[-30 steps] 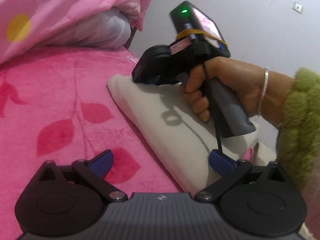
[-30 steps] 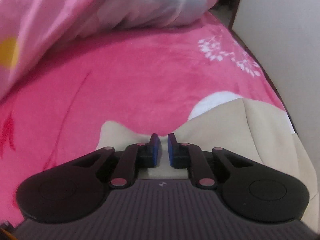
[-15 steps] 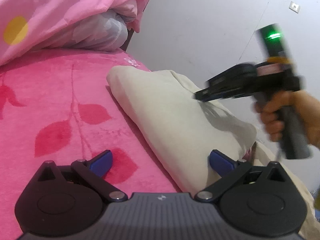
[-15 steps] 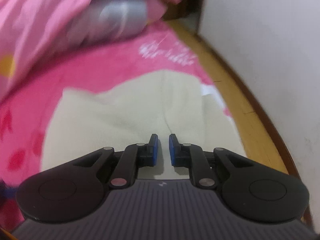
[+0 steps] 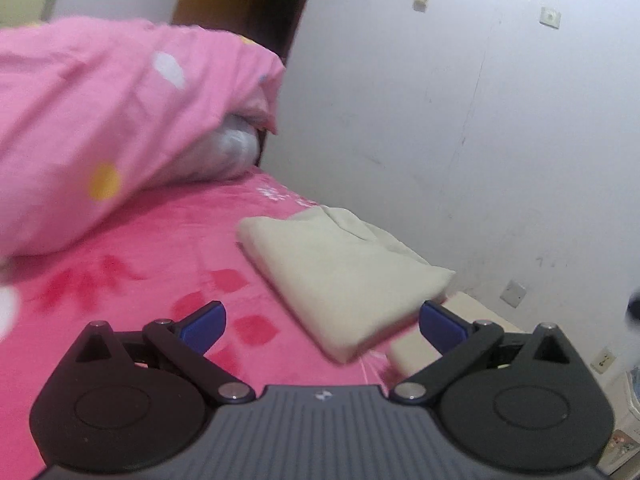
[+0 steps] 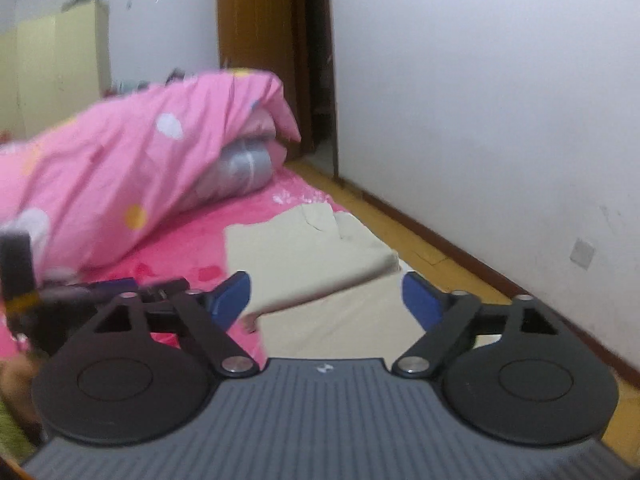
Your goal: Fold clothes
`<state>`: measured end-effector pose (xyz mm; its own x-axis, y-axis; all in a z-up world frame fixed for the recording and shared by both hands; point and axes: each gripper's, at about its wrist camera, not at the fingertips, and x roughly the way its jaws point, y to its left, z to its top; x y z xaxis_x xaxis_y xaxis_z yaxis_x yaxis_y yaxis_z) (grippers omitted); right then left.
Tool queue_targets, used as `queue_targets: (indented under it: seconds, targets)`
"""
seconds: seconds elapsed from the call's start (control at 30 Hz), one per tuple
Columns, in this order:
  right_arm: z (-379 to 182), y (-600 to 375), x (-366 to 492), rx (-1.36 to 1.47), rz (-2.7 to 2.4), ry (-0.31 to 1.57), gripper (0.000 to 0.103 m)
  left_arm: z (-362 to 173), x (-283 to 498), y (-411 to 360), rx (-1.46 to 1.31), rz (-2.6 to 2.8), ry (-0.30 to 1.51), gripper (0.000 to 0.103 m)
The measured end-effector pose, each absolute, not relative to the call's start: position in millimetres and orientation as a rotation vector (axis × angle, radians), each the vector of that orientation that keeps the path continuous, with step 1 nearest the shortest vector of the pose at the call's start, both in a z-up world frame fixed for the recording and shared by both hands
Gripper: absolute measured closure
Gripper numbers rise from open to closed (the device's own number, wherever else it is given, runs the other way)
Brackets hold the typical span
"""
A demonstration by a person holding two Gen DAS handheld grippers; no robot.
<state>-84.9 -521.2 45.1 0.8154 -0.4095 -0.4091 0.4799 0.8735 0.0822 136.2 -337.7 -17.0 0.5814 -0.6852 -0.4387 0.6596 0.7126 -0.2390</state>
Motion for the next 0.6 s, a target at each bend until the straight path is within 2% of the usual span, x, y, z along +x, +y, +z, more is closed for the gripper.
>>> queue_targets:
  seconds: [0.17,0.43,0.6]
  targets:
    - [33.4,-455.9,-129.2,0.233,-0.529,0.365,0.001,26.3,77.4,-281.6,-0.047,-0.735,0.516,0.0]
    - [39.7,-372.5,-161.7,0.204,-0.579,0.361,0.001,75.5,-9.9,-210.7,-0.019,-0.666,0.44,0.0]
    - [44.5,-347.7,-179.5,0.209,-0.645,0.361,0.001,83.2,-36.6,-192.0,-0.002,-0.615,0.443,0.0]
